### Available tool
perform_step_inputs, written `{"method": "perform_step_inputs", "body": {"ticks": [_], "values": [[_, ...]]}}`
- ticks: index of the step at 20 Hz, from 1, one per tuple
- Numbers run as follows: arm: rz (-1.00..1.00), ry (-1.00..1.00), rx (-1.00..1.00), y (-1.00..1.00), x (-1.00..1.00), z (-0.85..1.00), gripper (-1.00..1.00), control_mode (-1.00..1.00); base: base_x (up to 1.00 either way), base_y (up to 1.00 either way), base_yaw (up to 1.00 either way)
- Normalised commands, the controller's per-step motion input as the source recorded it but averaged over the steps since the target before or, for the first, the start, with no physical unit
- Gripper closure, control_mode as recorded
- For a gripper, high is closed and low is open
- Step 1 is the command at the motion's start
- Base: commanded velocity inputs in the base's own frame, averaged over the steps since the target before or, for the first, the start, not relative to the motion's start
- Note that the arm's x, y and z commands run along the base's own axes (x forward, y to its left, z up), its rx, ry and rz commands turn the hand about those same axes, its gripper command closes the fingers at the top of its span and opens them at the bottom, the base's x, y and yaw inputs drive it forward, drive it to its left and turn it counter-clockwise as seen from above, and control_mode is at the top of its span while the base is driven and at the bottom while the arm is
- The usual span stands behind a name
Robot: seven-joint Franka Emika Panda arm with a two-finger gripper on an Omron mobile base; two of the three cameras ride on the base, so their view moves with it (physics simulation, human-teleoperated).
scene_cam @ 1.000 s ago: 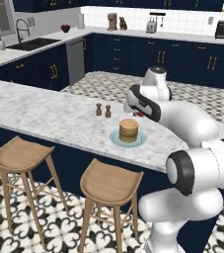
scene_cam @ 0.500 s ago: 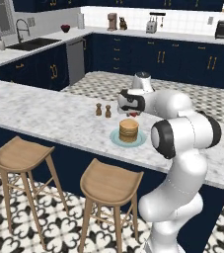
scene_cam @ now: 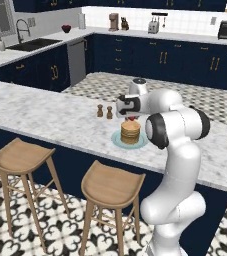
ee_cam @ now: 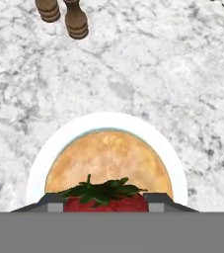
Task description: Take the strawberry from the fridge and place it on top of the pancake, located on the dining counter.
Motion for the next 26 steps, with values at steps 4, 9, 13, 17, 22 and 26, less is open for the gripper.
{"method": "perform_step_inputs", "body": {"ticks": [4, 9, 13, 17, 22, 26], "values": [[0.0, -0.01, 0.0, 0.0, 0.32, -0.28, 1.0, -1.0, 0.0, 0.0, 0.0], [0.0, 0.0, 0.0, 0.0, 0.18, -0.09, 1.0, -1.0, 0.0, 0.0, 0.0], [0.0, 0.0, 0.0, 0.0, -0.03, 0.03, 1.0, -1.0, 0.0, 0.0, 0.0], [0.0, 0.0, 0.0, 0.0, -0.18, 0.02, 1.0, -1.0, 0.0, 0.0, 0.0], [0.0, 0.0, 0.0, 0.0, -0.01, 0.22, 1.0, -1.0, 0.0, 0.0, 0.0], [0.0, 0.01, 0.0, 0.0, -0.03, 0.16, 1.0, -1.0, 0.0, 0.0, 0.0]]}}
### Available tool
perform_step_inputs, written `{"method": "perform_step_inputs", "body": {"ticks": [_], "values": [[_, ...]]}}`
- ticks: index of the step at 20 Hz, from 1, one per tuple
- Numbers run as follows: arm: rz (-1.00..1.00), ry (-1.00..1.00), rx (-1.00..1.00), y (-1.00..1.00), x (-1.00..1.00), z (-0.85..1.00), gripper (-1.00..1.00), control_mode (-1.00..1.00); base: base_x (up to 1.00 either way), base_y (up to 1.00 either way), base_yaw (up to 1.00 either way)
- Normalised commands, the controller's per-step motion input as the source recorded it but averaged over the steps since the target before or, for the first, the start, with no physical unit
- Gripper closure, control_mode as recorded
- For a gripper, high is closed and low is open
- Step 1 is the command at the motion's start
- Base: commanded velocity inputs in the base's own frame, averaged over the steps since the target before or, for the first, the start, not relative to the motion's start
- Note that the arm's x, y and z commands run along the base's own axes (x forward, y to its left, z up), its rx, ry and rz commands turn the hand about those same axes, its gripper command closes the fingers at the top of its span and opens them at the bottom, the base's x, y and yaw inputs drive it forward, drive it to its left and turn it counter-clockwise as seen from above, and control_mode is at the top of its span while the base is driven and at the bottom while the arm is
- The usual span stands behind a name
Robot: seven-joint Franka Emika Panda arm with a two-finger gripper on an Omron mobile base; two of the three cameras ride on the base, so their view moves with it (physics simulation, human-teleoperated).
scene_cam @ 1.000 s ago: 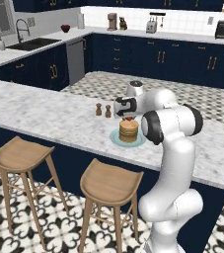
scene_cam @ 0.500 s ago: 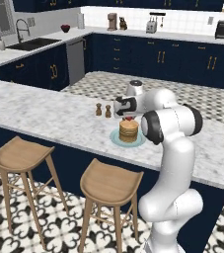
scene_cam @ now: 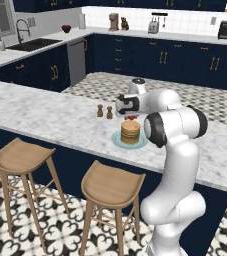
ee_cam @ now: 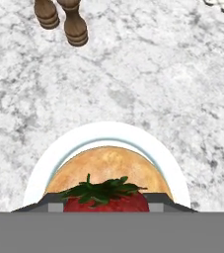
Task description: Take the strawberry from the fridge and place it on top of the pancake, located on the dining counter.
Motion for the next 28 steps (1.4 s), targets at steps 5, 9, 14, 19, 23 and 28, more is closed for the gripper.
{"method": "perform_step_inputs", "body": {"ticks": [5, 9, 14, 19, 23, 28], "values": [[-0.01, 0.06, 0.0, 0.02, -0.17, -0.11, 1.0, -1.0, 0.0, 0.0, 0.0], [0.0, 0.0, 0.0, 0.04, 0.0, -0.24, 1.0, -1.0, 0.0, 0.0, 0.0], [0.0, 0.0, 0.0, 0.0, 0.0, -0.25, 1.0, -1.0, 0.0, 0.0, 0.0], [0.0, 0.0, 0.0, 0.0, 0.0, -0.08, 1.0, -1.0, 0.0, 0.0, 0.0], [0.0, 0.0, 0.0, 0.0, 0.0, -0.01, 1.0, -1.0, 0.0, 0.0, 0.0], [0.0, 0.0, 0.0, 0.0, -0.02, 0.0, -1.0, -1.0, 0.0, 0.0, 0.0]]}}
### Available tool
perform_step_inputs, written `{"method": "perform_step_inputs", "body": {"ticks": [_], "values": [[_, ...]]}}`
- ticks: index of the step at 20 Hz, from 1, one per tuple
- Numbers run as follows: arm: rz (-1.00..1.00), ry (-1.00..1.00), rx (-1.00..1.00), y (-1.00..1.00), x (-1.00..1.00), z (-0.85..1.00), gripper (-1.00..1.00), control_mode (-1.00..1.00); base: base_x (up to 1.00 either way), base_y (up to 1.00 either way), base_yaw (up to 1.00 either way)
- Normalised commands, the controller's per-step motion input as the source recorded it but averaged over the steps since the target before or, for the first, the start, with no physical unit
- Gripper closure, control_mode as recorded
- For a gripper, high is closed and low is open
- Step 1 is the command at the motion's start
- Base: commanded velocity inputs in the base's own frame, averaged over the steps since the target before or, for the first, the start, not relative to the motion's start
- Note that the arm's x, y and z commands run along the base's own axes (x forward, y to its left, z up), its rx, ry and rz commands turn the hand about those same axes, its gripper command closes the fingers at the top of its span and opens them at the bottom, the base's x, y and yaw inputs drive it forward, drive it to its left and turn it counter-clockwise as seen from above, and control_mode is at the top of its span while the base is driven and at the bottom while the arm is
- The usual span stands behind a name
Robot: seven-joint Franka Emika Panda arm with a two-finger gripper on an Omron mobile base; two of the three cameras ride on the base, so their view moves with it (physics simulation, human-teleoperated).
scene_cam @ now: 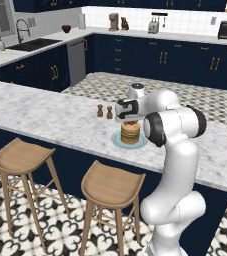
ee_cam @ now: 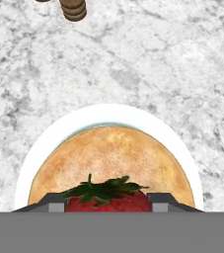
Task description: Take the strawberry from the fridge and place it on top of the pancake, located on the dining counter.
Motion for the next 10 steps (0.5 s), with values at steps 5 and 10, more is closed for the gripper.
{"method": "perform_step_inputs", "body": {"ticks": [5, 10], "values": [[0.0, 0.0, 0.0, 0.0, -0.16, 0.01, -1.0, -1.0, 0.0, 0.0, 0.0], [0.0, 0.03, -0.02, 0.0, -0.08, 0.27, -1.0, -1.0, 0.0, 0.0, 0.0]]}}
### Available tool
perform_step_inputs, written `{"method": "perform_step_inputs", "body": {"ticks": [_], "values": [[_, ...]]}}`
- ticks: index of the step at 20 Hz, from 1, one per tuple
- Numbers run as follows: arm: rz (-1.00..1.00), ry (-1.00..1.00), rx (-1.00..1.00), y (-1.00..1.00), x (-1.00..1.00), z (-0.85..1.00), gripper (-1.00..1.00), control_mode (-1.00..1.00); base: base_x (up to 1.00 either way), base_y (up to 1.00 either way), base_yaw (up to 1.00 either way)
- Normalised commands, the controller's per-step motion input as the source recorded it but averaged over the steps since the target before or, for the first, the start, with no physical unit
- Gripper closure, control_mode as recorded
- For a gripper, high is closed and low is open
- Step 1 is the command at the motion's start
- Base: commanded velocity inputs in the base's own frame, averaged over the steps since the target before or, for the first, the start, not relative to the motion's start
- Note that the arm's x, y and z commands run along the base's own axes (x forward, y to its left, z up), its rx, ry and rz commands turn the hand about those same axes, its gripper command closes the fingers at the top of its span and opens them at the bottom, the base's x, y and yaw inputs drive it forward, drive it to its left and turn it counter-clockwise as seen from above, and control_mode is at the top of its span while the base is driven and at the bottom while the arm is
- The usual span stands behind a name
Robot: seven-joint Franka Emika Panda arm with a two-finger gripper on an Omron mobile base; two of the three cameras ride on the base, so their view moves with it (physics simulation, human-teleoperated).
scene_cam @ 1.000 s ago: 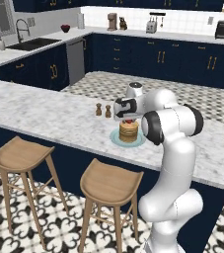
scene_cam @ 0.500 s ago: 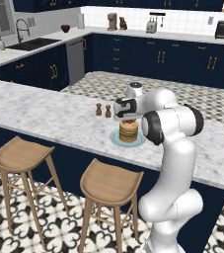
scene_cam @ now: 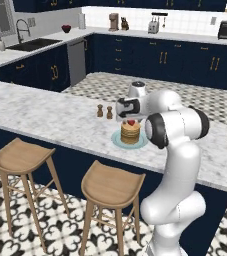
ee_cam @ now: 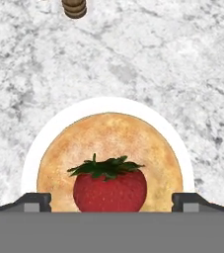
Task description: Take the strawberry from the fridge and place it on top of the pancake, located on the dining counter.
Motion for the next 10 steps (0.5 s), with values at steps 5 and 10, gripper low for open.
{"method": "perform_step_inputs", "body": {"ticks": [5, 10], "values": [[0.0, 0.08, -0.07, 0.08, -0.36, 0.84, -1.0, -1.0, 0.0, 0.0, 0.0], [-0.01, 0.15, 0.01, 0.33, -0.93, 0.71, -1.0, -1.0, 0.0, 0.0, 0.0]]}}
